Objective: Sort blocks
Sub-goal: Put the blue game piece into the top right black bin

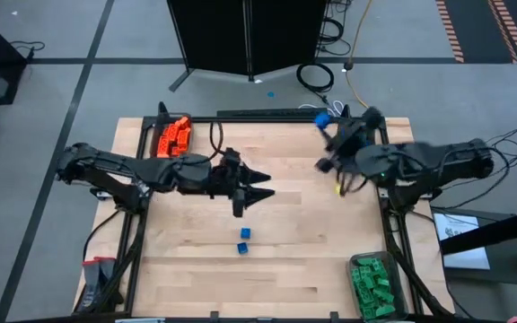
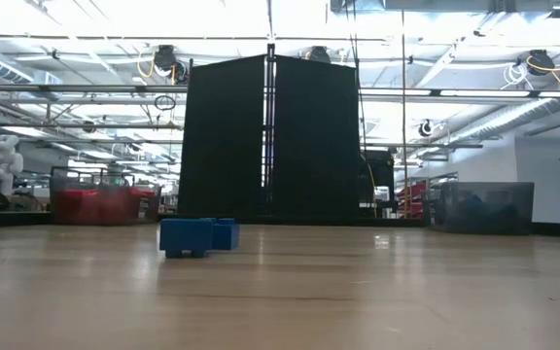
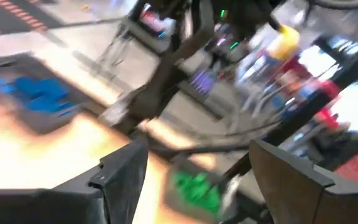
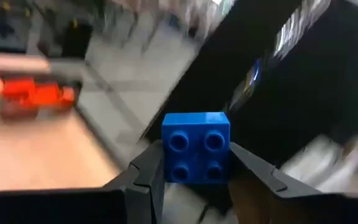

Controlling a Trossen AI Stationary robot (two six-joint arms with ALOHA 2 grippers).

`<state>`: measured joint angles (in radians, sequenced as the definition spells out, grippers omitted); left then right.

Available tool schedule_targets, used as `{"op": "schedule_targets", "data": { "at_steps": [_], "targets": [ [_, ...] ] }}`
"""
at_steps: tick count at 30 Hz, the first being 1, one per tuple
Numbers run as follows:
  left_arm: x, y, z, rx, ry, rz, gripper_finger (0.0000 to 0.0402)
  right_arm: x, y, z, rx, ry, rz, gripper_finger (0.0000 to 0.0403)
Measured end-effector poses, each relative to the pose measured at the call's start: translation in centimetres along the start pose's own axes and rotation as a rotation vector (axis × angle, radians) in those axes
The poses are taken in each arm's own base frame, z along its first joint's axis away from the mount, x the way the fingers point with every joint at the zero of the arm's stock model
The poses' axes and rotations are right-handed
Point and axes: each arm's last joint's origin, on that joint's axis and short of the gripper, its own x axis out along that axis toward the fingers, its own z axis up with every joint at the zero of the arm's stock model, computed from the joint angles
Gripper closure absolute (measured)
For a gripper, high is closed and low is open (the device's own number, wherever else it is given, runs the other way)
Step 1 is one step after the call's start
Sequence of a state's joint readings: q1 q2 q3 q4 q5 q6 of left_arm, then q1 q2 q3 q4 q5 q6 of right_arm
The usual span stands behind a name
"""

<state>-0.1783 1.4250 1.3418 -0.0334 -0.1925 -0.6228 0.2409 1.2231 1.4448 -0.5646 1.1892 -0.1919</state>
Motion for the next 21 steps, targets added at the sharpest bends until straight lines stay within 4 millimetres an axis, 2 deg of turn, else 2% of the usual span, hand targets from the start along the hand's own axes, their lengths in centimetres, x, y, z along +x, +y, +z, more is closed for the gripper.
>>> {"op": "schedule_targets", "data": {
  "at_steps": [2,5,9,12,15,18,21],
  "targets": [
    [-1.2,0.8,0.9,0.028,0.025,0.053,0.0121,0.5,-2.2,-2.7,0.124,0.139,-0.002,0.0282],
    [-4.4,2.1,3.3,0.071,0.008,0.127,0.0121,0.8,-5.0,-6.9,0.224,0.342,-0.157,0.0282],
    [-8.8,3.6,6.2,0.134,-0.058,0.21,0.0121,1.2,-7.0,-10.8,0.373,0.516,-0.278,0.0282],
    [-11.2,4.8,7.2,0.152,-0.08,0.315,0.0121,2.5,-6.6,-14.0,0.481,0.605,-0.302,0.0282],
    [-12.9,5.7,7.6,0.152,-0.069,0.383,0.0121,4.7,-5.3,-18.0,0.59,0.703,-0.249,0.0282],
    [-13.6,6.1,7.1,0.13,-0.018,0.424,0.0121,6.7,-4.1,-21.8,0.701,0.796,-0.194,0.0282],
    [-13.7,6.5,6.5,0.13,0.051,0.461,0.0121,8.0,-3.5,-24.1,0.808,0.866,-0.206,0.0282]
  ]
}}
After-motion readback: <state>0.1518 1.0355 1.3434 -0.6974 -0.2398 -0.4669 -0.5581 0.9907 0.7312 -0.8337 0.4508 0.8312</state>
